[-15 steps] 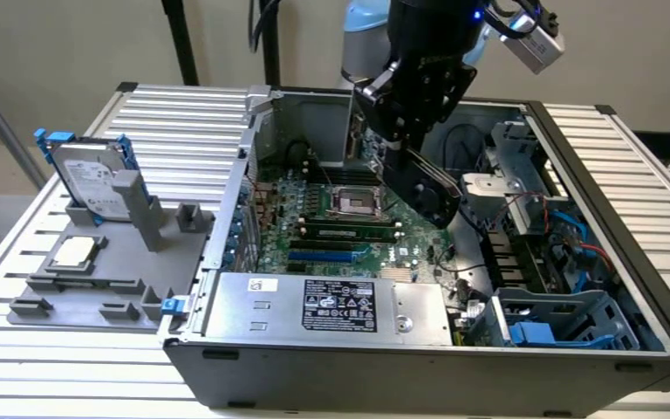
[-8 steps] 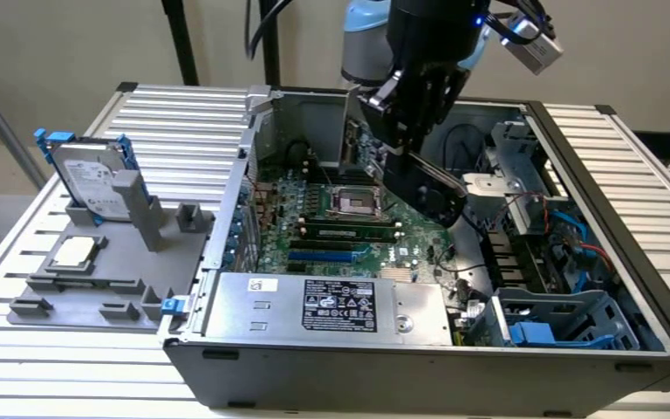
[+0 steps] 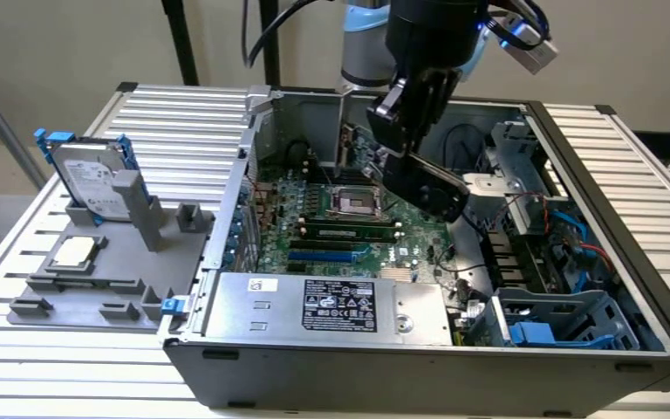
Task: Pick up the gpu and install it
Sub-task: 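Insert the gpu into the slot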
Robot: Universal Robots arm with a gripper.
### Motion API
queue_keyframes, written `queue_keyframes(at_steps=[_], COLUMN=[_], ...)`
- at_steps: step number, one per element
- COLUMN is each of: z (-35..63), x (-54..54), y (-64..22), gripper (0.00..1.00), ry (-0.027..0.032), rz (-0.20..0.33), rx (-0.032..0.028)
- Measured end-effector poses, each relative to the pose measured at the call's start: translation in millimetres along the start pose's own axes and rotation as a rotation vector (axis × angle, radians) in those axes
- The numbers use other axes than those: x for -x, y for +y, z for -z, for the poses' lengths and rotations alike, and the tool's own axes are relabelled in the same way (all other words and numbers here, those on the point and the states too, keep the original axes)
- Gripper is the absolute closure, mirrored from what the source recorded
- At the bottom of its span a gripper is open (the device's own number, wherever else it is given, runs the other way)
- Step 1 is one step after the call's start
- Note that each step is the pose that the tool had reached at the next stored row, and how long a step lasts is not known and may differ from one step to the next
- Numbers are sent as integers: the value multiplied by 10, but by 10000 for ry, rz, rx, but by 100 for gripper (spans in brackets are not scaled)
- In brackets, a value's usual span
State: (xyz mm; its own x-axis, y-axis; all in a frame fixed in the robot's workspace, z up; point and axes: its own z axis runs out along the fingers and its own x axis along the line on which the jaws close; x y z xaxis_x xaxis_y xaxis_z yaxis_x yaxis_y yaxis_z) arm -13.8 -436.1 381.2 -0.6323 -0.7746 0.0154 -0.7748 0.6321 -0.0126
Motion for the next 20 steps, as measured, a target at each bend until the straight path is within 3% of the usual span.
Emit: queue_keyframes(at_steps=[4, 14, 20], z=[-27, -121, -193], x=[0, 2, 3], y=[0, 1, 2], gripper=[74, 74, 74], ry=[-90, -125, -175], rz=[722, 2527, 3623], rx=[47, 22, 2])
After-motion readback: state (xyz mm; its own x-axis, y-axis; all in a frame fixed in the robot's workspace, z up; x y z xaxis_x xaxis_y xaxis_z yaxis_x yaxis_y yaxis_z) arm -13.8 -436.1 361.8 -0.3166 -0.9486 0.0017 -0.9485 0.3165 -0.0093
